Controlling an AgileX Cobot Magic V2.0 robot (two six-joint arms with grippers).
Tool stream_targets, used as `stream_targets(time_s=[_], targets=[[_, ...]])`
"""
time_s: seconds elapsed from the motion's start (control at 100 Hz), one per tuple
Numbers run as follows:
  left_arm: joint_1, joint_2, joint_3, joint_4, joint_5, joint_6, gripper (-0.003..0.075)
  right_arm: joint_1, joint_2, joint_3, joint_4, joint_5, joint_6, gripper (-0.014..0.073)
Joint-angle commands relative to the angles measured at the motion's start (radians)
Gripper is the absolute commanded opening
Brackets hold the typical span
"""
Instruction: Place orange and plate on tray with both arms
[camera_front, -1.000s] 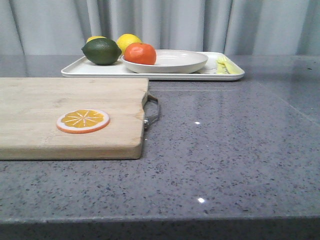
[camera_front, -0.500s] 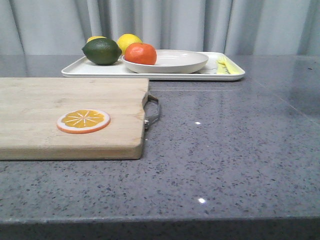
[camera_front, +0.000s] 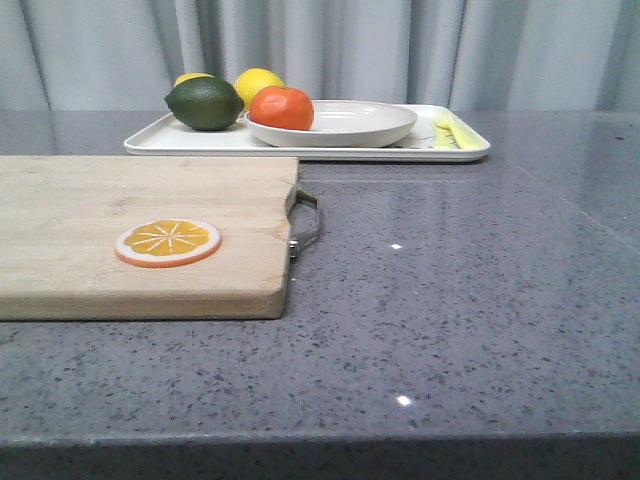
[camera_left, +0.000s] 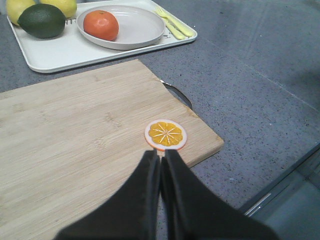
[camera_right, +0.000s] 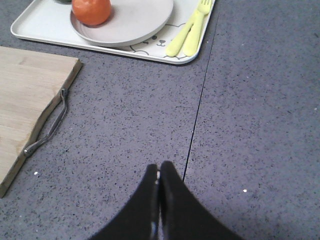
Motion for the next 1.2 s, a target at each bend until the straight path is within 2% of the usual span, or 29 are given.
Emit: stream_targets(time_s=[0.0,0.56,1.19], targets=[[0.001,0.006,-0.024,-0.011,-0.082,-0.008,-0.0020,0.000,-0.076,0.029,-0.001,-0.096,-0.013,-0.0068],[0.001,-0.206,0.079,-0.029,-0.080,-0.008,-0.0020,0.000,-0.457,0.325,-0.001,-0.175,-0.013,-0.0068],[0.001,-0.208,0.081,-0.058,-0.078,-0.008,-0.0020,0.000,-0.479,0.330,0.019,-0.173,-0.006,-0.0068]])
